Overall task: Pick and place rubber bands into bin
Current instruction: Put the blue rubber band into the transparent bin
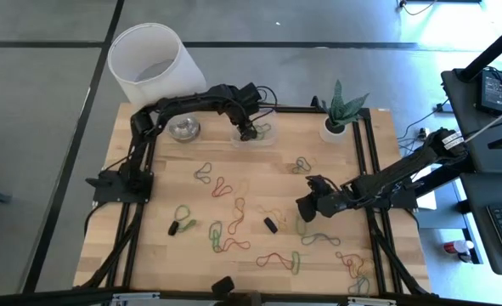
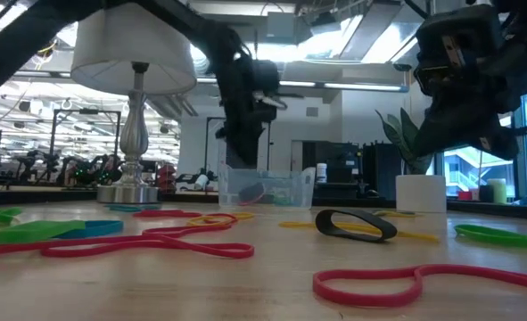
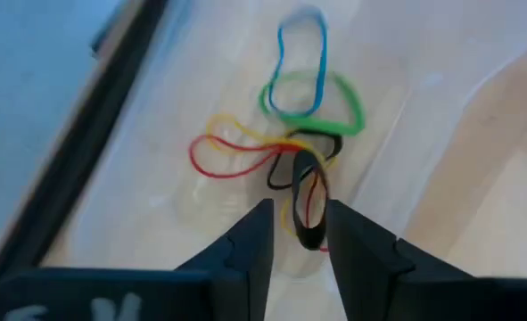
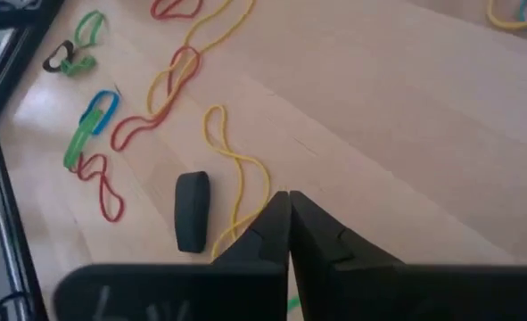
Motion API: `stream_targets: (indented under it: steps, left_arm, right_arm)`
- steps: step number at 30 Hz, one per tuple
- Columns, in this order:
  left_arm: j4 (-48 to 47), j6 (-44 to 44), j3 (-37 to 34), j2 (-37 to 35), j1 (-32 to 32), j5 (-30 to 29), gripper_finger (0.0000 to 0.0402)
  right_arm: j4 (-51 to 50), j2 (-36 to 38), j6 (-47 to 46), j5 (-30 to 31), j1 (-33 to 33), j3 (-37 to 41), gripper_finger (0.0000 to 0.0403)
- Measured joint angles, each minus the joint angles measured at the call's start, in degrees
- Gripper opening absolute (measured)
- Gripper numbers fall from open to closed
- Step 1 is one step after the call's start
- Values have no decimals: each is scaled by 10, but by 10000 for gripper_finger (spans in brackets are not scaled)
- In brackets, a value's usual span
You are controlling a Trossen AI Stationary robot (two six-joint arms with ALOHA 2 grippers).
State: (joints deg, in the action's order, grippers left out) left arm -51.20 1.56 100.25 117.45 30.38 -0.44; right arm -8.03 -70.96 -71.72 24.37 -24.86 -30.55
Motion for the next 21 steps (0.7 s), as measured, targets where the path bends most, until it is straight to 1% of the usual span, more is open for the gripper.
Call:
stream_targets:
  steps: [2, 7, 13, 18, 21]
  left_arm:
    - [0, 17, 0, -24, -11, -11, 88]
    - [3, 60, 0, -84, -49, -14, 54]
    - [6, 93, 0, -125, -119, -16, 6]
    - [1, 127, -1, -129, -196, -16, 3]
    - [17, 148, -26, -130, -246, -16, 1]
  right_arm:
    - [0, 0, 29, 0, 0, 0, 16]
    - [0, 0, 94, 0, 0, 0, 22]
    - [-1, 0, 160, 0, 0, 0, 23]
    - [0, 0, 194, 0, 0, 0, 23]
    - [1, 0, 195, 0, 0, 0, 23]
